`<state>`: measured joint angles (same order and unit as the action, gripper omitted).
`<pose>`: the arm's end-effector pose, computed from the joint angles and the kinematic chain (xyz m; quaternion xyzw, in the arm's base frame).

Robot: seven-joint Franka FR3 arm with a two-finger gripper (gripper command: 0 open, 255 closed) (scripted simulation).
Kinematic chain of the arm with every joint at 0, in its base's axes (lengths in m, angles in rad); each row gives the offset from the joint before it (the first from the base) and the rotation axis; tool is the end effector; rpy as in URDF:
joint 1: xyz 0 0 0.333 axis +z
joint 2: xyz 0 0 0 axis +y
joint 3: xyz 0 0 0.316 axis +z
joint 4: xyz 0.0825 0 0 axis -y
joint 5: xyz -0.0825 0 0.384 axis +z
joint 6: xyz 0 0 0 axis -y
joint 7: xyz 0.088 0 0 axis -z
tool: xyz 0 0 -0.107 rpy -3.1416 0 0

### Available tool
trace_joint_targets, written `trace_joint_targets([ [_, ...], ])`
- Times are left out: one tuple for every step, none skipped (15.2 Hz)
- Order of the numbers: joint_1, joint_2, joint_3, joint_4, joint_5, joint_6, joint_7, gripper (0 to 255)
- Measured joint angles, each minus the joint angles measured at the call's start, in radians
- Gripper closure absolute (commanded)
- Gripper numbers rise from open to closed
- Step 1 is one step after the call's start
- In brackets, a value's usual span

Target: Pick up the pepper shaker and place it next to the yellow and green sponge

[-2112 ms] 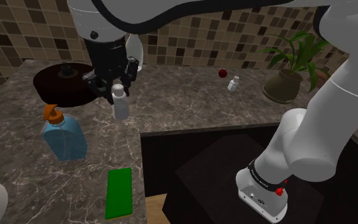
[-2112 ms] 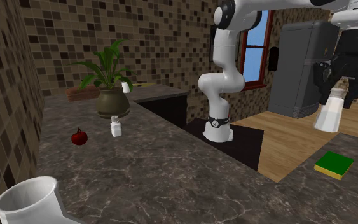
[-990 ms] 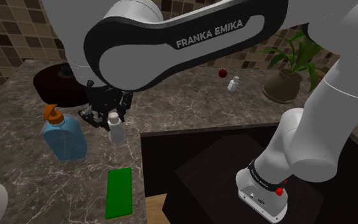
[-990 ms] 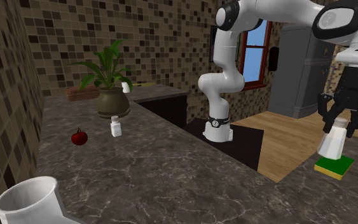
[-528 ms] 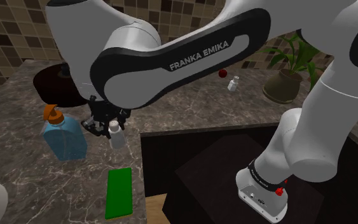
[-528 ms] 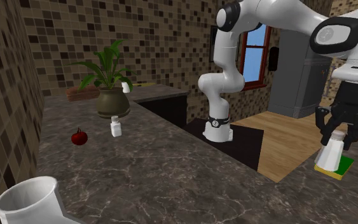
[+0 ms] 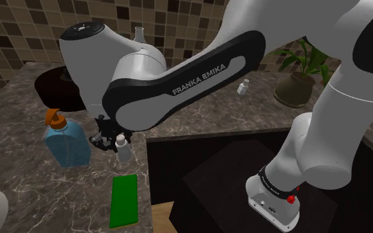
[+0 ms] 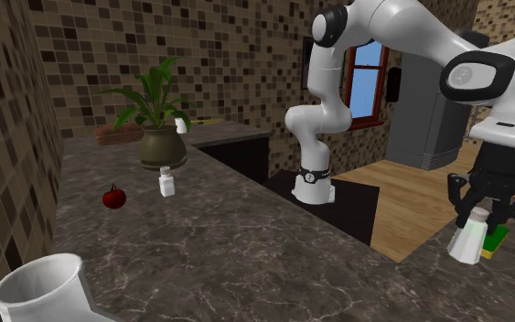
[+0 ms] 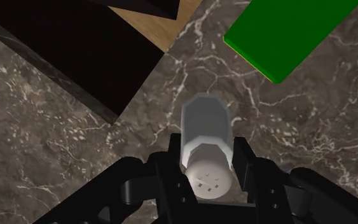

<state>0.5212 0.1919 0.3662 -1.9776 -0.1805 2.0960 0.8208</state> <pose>0.3809 0.4439 0.3733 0.9956 0.0787 0.0130 0.0496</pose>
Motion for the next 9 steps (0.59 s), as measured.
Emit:
trace_joint_targets([
  [0.000,0.007,-0.001,-0.004,-0.004,0.011,0.002,255],
  [0.000,0.012,-0.002,-0.008,-0.007,0.019,0.004,255],
  [0.001,0.014,-0.002,-0.011,-0.008,0.023,0.006,255],
  [0.001,0.015,-0.002,-0.012,-0.009,0.025,0.007,255],
  [0.002,0.015,-0.002,-0.012,-0.009,0.026,0.007,255],
  [0.002,0.016,-0.002,-0.013,-0.009,0.027,0.008,255],
  [0.002,0.016,-0.002,-0.013,-0.009,0.027,0.008,255],
  [0.002,0.016,-0.002,-0.013,-0.009,0.028,0.008,255],
  [0.002,0.016,-0.002,-0.013,-0.009,0.028,0.008,0],
])
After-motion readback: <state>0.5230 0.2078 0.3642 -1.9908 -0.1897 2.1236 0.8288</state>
